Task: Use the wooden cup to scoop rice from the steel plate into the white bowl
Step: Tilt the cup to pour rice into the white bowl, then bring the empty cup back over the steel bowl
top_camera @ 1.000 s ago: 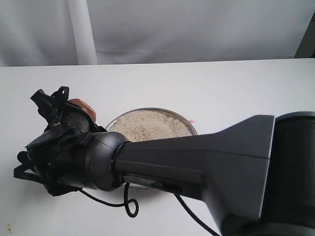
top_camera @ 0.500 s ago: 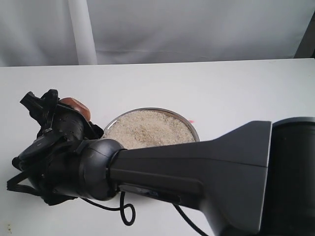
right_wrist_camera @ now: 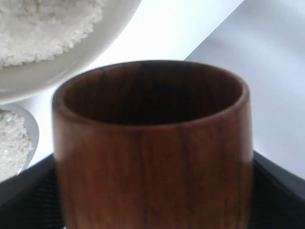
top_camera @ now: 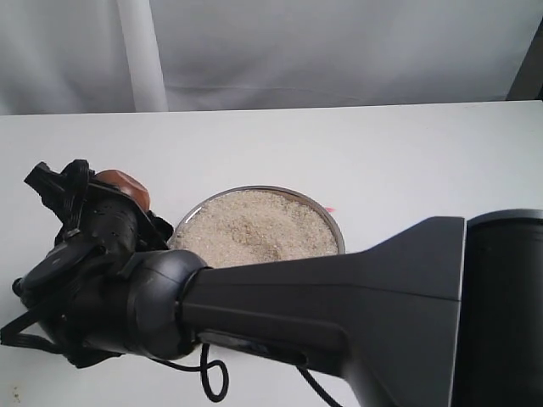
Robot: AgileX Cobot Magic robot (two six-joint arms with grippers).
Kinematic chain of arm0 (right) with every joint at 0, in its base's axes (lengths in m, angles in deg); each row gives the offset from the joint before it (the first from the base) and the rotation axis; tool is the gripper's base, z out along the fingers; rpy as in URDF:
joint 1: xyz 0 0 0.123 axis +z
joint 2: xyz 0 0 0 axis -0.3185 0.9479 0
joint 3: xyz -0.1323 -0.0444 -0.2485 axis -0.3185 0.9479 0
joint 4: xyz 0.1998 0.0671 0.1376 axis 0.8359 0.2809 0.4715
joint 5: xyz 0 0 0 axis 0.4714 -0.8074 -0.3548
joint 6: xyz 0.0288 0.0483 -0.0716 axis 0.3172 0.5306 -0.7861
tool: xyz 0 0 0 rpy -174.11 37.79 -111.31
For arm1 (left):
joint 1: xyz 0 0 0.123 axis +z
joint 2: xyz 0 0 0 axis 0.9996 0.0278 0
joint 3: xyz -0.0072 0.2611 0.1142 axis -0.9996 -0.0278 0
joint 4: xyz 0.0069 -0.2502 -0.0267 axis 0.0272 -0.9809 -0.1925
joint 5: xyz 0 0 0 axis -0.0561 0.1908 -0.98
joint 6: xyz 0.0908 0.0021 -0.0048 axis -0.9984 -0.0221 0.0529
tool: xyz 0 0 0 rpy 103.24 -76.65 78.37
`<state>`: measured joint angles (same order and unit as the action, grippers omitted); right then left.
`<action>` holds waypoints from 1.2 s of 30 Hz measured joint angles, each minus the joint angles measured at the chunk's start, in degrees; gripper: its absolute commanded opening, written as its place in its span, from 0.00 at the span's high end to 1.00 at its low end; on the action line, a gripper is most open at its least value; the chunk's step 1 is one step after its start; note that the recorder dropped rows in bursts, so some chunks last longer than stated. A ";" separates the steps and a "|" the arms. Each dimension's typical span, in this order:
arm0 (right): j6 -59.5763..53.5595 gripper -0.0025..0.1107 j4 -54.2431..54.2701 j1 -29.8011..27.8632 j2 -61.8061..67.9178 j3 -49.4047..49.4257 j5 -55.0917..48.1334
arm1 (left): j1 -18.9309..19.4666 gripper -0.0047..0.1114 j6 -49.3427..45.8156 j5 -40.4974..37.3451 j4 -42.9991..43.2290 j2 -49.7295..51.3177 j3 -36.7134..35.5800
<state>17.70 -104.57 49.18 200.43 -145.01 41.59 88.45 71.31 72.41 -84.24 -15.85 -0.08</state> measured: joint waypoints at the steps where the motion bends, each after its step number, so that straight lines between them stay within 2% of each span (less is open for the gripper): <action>1: 0.28 0.95 0.00 0.15 0.00 0.00 -0.23 | 0.00 0.96 0.00 0.00 0.00 0.00 0.00; 7: 8.05 0.95 1.76 0.15 -0.61 0.00 -2.56 | 0.00 0.96 0.00 0.00 0.00 0.00 0.00; 9: 22.34 0.95 2.39 0.15 -3.13 0.00 -2.92 | 0.00 0.96 0.00 0.00 0.00 0.00 0.00; 13: 43.99 0.95 3.01 0.15 -8.80 0.00 -5.90 | 0.00 0.96 0.00 0.00 0.00 0.00 0.00; 17: 51.98 0.95 3.39 -1.34 -15.63 2.64 -9.50 | 0.00 0.96 0.00 0.00 0.00 0.00 0.00; 23: 52.26 0.95 4.70 -7.16 -27.33 16.50 -4.70 | 0.00 0.96 0.00 0.00 0.00 0.00 0.00; 26: 49.32 0.95 6.83 -12.64 -30.48 21.89 -3.47 | 0.00 0.96 0.00 0.00 0.00 0.00 0.00; 31: 40.58 0.95 7.55 -17.26 -26.52 24.16 -2.98 | 0.00 0.96 0.00 0.00 0.00 0.00 0.00; 36: 29.73 0.95 7.33 -18.01 -18.75 24.16 0.03 | 0.00 0.96 0.00 0.00 0.00 0.00 0.00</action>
<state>47.43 -97.24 31.17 181.68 -120.85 41.63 88.45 71.31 72.41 -84.24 -15.85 -0.08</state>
